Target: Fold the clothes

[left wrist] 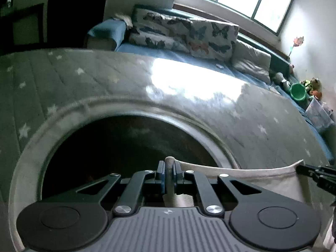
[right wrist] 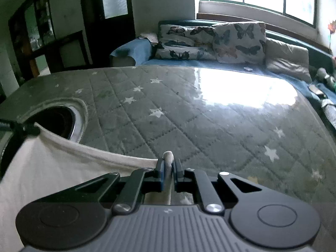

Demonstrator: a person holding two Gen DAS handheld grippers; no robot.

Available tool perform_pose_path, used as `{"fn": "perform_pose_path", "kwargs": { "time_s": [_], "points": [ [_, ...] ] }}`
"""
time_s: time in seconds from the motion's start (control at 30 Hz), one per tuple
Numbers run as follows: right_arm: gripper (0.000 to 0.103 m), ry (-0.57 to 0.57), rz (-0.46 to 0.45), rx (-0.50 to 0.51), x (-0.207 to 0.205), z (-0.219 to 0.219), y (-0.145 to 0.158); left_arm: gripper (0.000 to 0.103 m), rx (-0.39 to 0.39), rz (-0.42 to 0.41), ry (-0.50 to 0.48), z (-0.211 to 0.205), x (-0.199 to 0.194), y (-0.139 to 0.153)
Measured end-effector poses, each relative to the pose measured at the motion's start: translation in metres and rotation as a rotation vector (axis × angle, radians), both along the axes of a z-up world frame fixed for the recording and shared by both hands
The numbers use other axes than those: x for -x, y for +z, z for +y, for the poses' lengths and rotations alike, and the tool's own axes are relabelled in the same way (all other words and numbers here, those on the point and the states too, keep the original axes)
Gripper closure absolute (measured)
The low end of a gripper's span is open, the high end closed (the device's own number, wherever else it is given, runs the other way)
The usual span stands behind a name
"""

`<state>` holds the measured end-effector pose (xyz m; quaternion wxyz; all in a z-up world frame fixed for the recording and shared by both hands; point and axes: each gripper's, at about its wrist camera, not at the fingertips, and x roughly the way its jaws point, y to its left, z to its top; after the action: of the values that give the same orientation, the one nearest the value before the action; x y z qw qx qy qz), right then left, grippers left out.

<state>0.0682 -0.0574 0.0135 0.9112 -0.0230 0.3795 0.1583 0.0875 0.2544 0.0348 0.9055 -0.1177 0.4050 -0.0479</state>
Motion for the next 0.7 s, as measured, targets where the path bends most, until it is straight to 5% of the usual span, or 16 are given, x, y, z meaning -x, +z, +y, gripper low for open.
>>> {"fn": "perform_pose_path", "kwargs": {
  "time_s": [0.13, 0.27, 0.43, 0.7],
  "points": [
    [0.088, 0.000, -0.020, 0.017, -0.003, 0.006, 0.002, 0.090, 0.042, 0.030, 0.003, 0.007, -0.005, -0.002],
    [0.082, 0.018, -0.038, 0.026, 0.010, 0.003, 0.015, 0.074, -0.014, 0.007, 0.005, 0.013, 0.013, 0.008],
    [0.069, 0.109, -0.036, 0.004, 0.051, 0.004, 0.029, 0.070, -0.029, -0.039, -0.030, 0.013, 0.057, 0.026],
    [0.065, 0.240, 0.001, -0.022, 0.123, 0.018, 0.018, 0.070, -0.051, -0.093, -0.080, 0.009, 0.141, 0.043]
  ]
}}
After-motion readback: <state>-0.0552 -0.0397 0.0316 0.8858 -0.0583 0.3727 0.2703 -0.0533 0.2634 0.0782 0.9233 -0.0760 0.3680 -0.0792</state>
